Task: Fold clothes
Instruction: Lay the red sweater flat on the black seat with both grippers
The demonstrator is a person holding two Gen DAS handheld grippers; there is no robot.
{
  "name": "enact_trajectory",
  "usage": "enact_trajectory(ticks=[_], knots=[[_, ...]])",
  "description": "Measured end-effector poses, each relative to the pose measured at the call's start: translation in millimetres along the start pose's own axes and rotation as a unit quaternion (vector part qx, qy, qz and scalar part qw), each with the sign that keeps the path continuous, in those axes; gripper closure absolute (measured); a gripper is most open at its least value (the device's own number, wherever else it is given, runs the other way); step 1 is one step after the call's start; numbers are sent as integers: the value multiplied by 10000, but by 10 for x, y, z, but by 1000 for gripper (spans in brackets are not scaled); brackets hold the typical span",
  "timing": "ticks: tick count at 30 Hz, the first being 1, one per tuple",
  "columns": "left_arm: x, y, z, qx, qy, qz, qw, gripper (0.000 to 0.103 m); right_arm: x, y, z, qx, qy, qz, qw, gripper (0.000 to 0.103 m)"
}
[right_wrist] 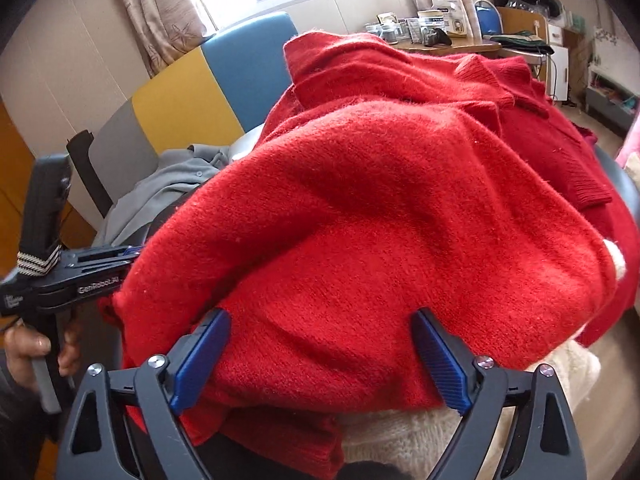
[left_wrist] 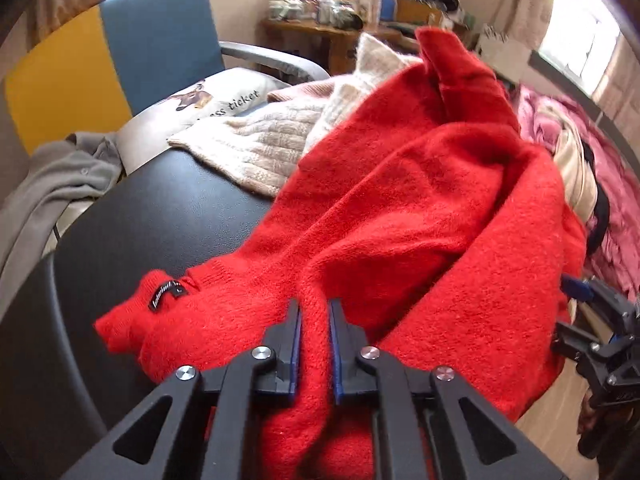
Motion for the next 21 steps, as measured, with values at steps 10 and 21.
enact_trajectory(ticks=[10,21], knots=[[-1185,-1007,924,531,-953,2743,9554,95,-94,-135,142,-57,-96,253,9996,11],[-2117,-2921,910,-588,-118,4287,9015,94,-569,-355,299,-488,-54,987,9939,15]])
Point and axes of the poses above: each gripper's, at about its wrist camera, not at the fingertips, and z roughly against the way its jaws point, x to its right, y to its top, the point moved 4 cm from there along -z, roughly the way its jaws point, and after that the axes turned 15 degrees about y, right-handed, at the moved point
